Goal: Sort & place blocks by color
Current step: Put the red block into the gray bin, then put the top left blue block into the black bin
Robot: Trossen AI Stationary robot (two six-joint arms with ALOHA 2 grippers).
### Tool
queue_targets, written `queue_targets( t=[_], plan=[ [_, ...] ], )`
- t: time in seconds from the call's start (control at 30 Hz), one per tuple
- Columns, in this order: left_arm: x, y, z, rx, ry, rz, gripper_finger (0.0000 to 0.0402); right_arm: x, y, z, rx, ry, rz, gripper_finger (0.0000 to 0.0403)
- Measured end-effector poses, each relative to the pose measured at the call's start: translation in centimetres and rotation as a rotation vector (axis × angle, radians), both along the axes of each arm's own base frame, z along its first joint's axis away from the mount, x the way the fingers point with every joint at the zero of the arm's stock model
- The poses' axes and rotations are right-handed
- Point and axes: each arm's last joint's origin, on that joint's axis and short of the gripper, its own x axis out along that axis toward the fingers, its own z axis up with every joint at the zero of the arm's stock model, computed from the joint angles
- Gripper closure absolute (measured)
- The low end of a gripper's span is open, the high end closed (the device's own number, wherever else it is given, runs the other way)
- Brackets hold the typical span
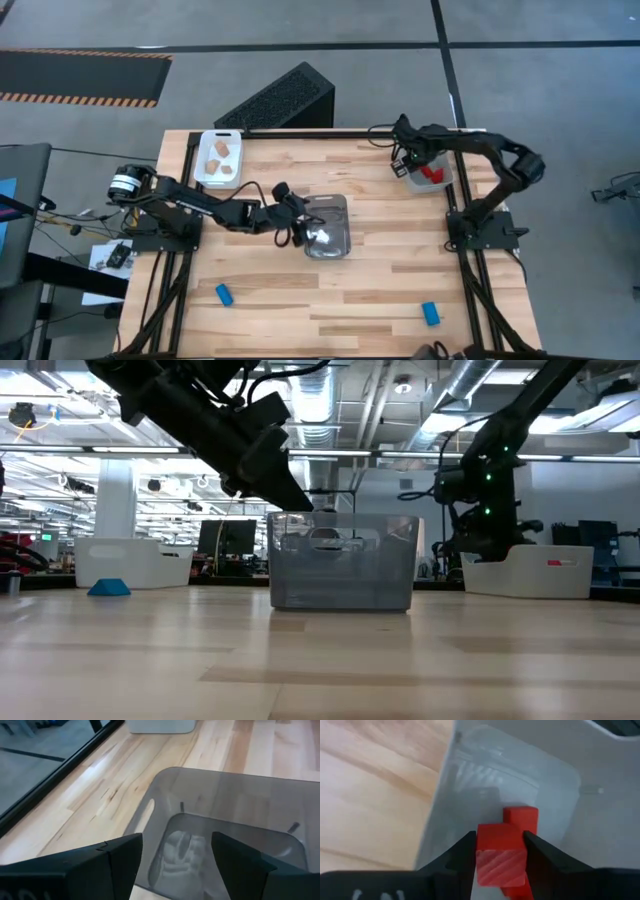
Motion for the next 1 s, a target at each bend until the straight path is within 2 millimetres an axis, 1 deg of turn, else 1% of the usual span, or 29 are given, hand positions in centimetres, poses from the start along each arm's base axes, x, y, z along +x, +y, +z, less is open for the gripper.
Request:
queue_targets(
  t=[0.1,0.3,0.43,0.57,0.8,0.9,1.0],
  plan=[
    [0.0,-0.1,0.0,0.000,0.000,-0.004,0.0173,0.2,-0.2,-0.7,-0.001,0.000,0.000,0.0226],
    [-0.1,-0.1,-0.1,-0.009,0.009,0.008,0.0173,0.0,-0.1,-1.8,0.010,-0.027,0.002,0.0188],
    [-0.1,-0.1,-0.1,-0.014,0.004,0.017,0.0173,-0.2,0.0,-1.8,0.002,-0.033,0.017,0.0168],
    [-0.1,-0.1,-0.1,-0.022,-0.001,0.023,0.0173,-0.4,0.3,-1.2,-0.014,-0.044,0.022,0.0164],
    [-0.1,-0.2,-0.1,-0.030,-0.003,0.024,0.0173,-0.8,0.7,1.2,-0.088,-0.107,0.016,0.0163],
    [-0.1,-0.4,-0.1,-0.030,-0.003,0.016,0.0173,-1.3,0.8,2.1,-0.131,-0.111,-0.016,0.0163],
    [-0.1,-0.6,-0.1,-0.030,-0.004,0.011,0.0173,-2.0,0.4,2.3,-0.167,-0.081,-0.078,0.0165]
  ],
)
